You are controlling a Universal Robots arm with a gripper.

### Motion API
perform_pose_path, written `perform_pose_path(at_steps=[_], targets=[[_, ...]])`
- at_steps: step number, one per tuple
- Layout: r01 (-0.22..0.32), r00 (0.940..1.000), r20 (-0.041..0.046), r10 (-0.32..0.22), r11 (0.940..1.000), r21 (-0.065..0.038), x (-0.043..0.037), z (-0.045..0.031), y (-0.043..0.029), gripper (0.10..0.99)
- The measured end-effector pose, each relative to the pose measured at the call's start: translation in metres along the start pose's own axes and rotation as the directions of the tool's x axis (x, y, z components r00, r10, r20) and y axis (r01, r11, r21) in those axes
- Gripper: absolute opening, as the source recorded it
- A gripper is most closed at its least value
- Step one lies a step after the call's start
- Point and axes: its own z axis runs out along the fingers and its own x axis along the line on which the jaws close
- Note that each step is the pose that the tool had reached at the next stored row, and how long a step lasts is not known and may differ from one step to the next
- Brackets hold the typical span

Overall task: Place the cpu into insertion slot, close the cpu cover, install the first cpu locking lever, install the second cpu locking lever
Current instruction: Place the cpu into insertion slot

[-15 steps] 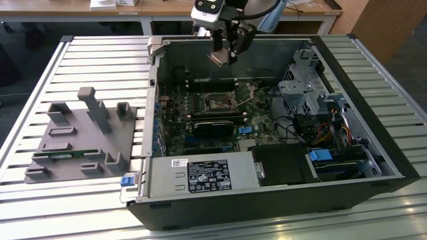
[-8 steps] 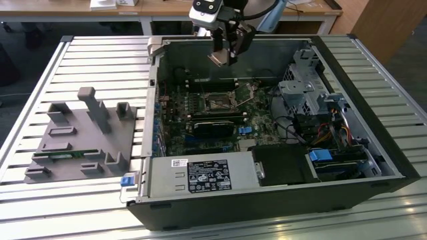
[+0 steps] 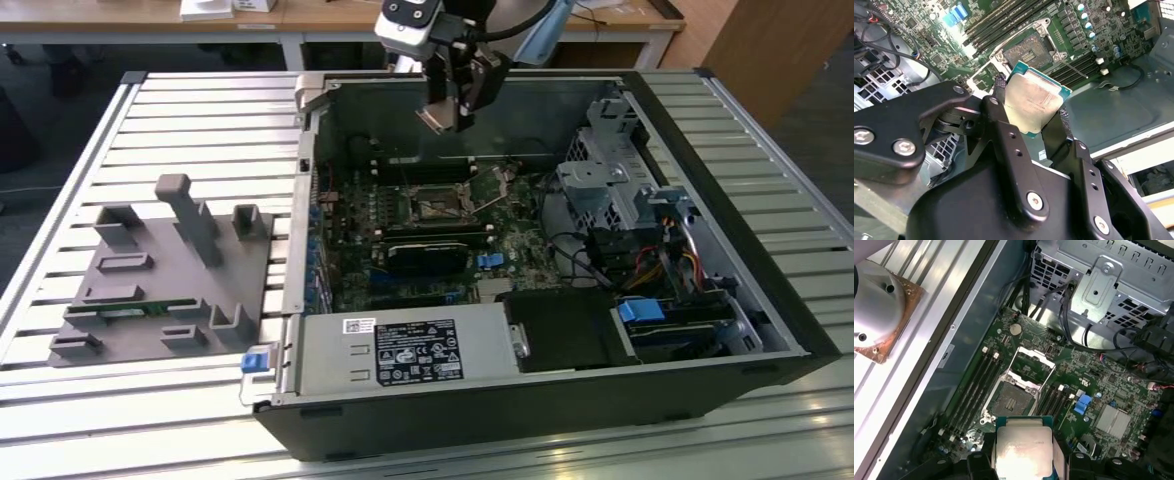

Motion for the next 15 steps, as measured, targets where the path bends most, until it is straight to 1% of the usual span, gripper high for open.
perform_pose_path(at_steps=[10,15], targets=[[-0.050,0.9988,0.0044,0.050,0.9988,-0.001,0.0001,0.0010,-0.0003,0.537],[-0.098,0.9952,0.0087,0.098,0.9952,-0.002,0.0002,0.0021,-0.0005,0.537]])
